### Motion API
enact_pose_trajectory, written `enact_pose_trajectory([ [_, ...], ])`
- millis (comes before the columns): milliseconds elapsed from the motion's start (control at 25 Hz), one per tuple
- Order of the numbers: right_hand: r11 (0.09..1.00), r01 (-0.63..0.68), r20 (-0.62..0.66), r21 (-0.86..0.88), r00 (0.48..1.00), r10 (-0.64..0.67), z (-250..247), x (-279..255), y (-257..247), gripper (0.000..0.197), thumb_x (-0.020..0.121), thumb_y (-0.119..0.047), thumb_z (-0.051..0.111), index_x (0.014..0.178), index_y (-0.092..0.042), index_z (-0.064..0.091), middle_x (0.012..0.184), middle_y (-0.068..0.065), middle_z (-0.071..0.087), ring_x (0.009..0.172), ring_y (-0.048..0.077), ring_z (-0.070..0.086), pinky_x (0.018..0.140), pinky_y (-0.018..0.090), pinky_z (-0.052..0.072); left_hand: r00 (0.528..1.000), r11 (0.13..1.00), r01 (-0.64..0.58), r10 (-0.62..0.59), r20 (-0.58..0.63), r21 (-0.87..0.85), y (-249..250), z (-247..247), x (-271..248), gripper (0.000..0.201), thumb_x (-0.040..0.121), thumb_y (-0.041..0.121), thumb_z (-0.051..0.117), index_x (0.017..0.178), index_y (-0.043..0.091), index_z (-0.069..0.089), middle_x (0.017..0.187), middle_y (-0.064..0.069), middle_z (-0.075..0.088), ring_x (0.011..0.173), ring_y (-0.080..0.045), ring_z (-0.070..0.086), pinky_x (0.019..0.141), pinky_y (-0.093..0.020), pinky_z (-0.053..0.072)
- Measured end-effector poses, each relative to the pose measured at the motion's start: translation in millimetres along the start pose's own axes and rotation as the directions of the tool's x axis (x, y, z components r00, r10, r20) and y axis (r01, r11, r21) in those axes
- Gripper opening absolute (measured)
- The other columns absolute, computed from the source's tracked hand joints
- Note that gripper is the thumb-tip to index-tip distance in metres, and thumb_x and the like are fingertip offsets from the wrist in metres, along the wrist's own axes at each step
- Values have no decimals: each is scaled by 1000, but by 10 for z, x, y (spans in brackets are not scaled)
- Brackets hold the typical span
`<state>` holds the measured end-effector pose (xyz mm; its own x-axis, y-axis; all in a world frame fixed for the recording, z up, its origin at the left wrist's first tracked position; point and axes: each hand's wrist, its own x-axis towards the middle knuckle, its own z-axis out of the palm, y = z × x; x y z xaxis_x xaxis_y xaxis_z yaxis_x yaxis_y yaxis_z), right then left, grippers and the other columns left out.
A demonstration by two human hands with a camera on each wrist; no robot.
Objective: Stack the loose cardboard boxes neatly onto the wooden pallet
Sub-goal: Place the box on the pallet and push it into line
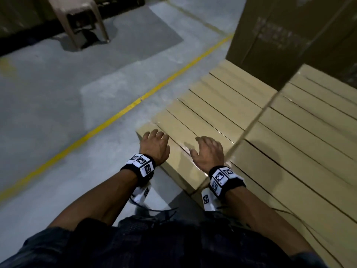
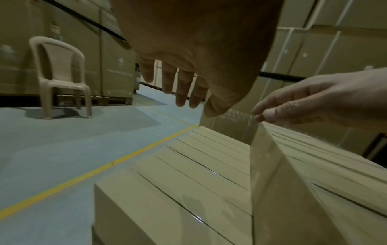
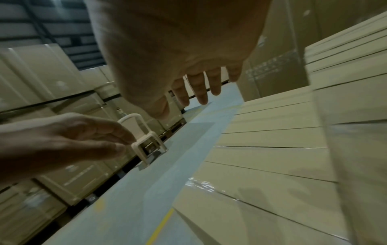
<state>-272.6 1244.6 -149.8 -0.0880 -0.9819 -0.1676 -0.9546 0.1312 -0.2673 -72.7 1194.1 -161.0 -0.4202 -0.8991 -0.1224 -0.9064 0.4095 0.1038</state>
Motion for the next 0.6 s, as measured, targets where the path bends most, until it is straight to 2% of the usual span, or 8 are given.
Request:
enact_pose_trajectory([
  [120, 993, 117, -10, -7, 993, -117, 111, 429, -871, 53, 96, -44, 52, 141, -17, 52, 144, 7, 54, 137, 27, 43, 113, 42, 27, 991, 993, 103, -107, -85, -53, -879, -100, -144, 41, 78, 31, 51, 104, 6, 70, 106, -15, 69, 109, -38, 60, 94, -49, 44],
  [240, 969, 246, 21, -16, 969, -245, 220, 784, -1751, 56, 96, -46, 48, 145, -18, 49, 149, 7, 50, 140, 27, 40, 115, 42, 24, 965, 972, 227, -233, -121, -66, -1680, -195, -359, 36, 74, 32, 56, 98, 8, 70, 99, -12, 70, 103, -36, 62, 88, -47, 48],
  [360, 911, 412, 89, -25, 908, -408, 373, 1041, -2655, 56, 98, -44, 48, 147, -17, 47, 150, 8, 48, 141, 27, 38, 116, 43, 22, 894, 912, 400, -411, -177, -93, -2403, -239, -699, 33, 71, 32, 58, 93, 9, 70, 96, -11, 70, 100, -35, 64, 84, -46, 50],
  [440, 854, 521, 106, -8, 849, -517, 506, 1201, -3223, 62, 93, -48, 43, 144, -15, 52, 146, 10, 52, 138, 30, 43, 114, 45, 26, 822, 845, 521, -535, -196, -122, -2824, -247, -920, 35, 72, 33, 54, 94, 9, 70, 97, -10, 70, 99, -35, 64, 83, -45, 50],
  [520, 771, 637, 144, 12, 762, -632, 678, 1349, -3849, 67, 88, -50, 40, 142, -13, 54, 143, 11, 56, 136, 31, 45, 113, 46, 28, 714, 741, 647, -671, -199, -179, -3255, -259, -1180, 39, 76, 35, 48, 96, 10, 70, 99, -10, 70, 100, -34, 64, 84, -45, 49],
  [600, 675, 738, 181, 15, 662, -727, 843, 1477, -4435, 64, 90, -49, 43, 141, -13, 54, 141, 10, 57, 135, 31, 47, 111, 45, 29, 596, 624, 753, -781, -188, -208, -3619, -257, -1425, 34, 78, 32, 55, 99, 9, 70, 102, -11, 70, 103, -34, 63, 88, -46, 48],
])
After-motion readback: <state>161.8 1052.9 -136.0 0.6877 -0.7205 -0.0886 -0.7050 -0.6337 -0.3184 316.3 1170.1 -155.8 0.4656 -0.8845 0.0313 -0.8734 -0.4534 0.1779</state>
